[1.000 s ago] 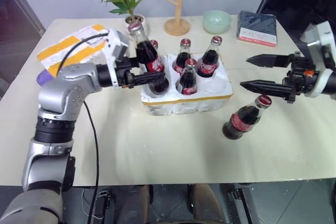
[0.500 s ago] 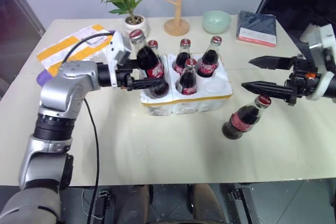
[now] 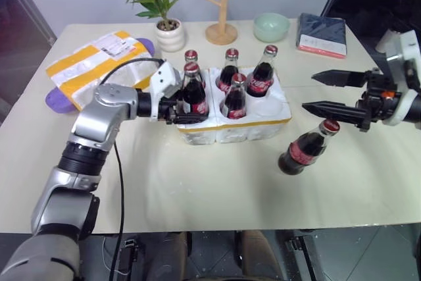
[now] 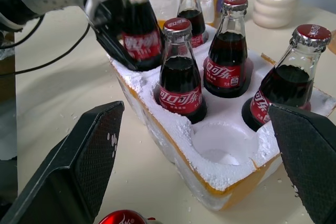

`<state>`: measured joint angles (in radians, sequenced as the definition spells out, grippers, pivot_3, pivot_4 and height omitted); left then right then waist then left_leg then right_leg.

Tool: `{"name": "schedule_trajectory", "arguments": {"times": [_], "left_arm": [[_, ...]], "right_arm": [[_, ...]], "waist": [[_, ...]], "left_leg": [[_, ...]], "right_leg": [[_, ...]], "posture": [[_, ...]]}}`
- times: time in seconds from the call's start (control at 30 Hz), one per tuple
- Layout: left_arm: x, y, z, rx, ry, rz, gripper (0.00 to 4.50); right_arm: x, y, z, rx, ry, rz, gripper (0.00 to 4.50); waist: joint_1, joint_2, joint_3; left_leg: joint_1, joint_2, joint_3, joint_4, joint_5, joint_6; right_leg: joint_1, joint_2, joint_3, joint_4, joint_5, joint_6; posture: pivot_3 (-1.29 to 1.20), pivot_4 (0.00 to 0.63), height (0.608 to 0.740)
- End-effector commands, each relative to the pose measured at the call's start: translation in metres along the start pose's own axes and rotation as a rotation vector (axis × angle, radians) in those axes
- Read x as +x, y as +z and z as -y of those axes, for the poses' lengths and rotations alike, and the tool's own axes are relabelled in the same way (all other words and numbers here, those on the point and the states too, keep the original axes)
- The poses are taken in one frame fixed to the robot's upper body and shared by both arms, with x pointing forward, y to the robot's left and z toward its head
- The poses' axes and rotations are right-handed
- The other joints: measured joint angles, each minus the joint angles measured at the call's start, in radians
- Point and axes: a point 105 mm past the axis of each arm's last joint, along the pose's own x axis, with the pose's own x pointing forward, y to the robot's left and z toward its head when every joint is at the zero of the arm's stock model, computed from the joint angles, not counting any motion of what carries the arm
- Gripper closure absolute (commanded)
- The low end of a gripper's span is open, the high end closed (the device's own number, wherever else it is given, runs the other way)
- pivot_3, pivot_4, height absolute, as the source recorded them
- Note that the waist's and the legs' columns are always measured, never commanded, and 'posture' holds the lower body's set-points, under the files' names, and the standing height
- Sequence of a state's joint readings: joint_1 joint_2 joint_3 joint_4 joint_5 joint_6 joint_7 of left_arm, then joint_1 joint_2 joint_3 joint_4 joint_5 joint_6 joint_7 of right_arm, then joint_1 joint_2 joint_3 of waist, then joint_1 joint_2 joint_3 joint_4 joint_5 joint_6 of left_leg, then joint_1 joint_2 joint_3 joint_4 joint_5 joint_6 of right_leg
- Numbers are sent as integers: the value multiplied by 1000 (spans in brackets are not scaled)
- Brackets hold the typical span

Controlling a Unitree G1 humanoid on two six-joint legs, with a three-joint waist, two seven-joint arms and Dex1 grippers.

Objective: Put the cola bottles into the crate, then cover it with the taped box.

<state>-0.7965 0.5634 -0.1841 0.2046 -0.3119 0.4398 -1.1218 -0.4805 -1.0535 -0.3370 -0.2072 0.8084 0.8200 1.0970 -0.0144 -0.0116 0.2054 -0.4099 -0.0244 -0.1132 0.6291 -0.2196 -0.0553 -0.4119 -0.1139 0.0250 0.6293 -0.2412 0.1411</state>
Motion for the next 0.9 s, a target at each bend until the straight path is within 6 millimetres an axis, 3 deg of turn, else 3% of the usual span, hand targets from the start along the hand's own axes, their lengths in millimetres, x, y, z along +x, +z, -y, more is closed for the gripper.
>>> {"name": "schedule_trajectory", "arguments": {"times": [0.03, 0.07, 0.27, 0.43, 0.57, 0.63, 0.77, 0.9], "left_arm": [[0, 12, -12, 67, 72, 23, 320], [0, 11, -11, 69, 71, 23, 27], [-19, 31, -8, 45, 65, 100, 27], [-69, 85, 20, -42, -88, 262, 27], [-101, 107, 47, -88, -228, 282, 27], [-108, 106, 57, -98, -280, 250, 27], [-103, 83, 72, -101, -364, 119, 27], [-86, 62, 74, -73, -392, 63, 27]], "right_arm": [[-5, 16, 0, -66, -9, 27, 0], [-5, 16, 0, -67, -10, 27, 0], [-8, 14, 0, -76, -20, 15, 0], [-22, 20, 4, -106, -104, 17, 0], [-46, 19, 3, -113, -196, 47, 0], [-56, 19, -2, -95, -233, 77, 0], [-78, 14, -18, -45, -320, 84, 0], [-89, -19, -43, -10, -423, -2, 0]], "waist": [[1, 0, 0], [2, 0, 0], [0, 0, 0], [-6, 0, 0], [0, 0, 0], [3, 0, 0], [4, 0, 0], [7, -1, -1]], "left_leg": [[0, 0, 0, 0, 0, 0], [0, 0, 0, 1, 0, 0], [0, 0, 0, 1, 0, 0], [0, 0, 0, -1, 0, 0], [0, 0, 0, -1, 0, 0], [1, 0, -1, 0, 0, 0], [2, 0, -1, 0, 0, 0], [3, 0, -1, 0, 0, 0]], "right_leg": [[0, 0, 0, 0, 0, 0], [0, 0, 0, 0, 0, 0], [0, 0, 0, 0, 0, 0], [-1, 0, 0, 0, 0, 0], [0, 0, 0, 0, 0, 0], [1, 0, 0, 0, -1, 1], [3, 0, 0, 0, -1, 0], [4, 0, 0, 0, -1, 0]], "posture": [[0, 150, 739], [0, 150, 739], [0, 150, 739], [0, 150, 739], [0, 150, 739], [0, 150, 739], [0, 150, 739], [0, 150, 739]]}}
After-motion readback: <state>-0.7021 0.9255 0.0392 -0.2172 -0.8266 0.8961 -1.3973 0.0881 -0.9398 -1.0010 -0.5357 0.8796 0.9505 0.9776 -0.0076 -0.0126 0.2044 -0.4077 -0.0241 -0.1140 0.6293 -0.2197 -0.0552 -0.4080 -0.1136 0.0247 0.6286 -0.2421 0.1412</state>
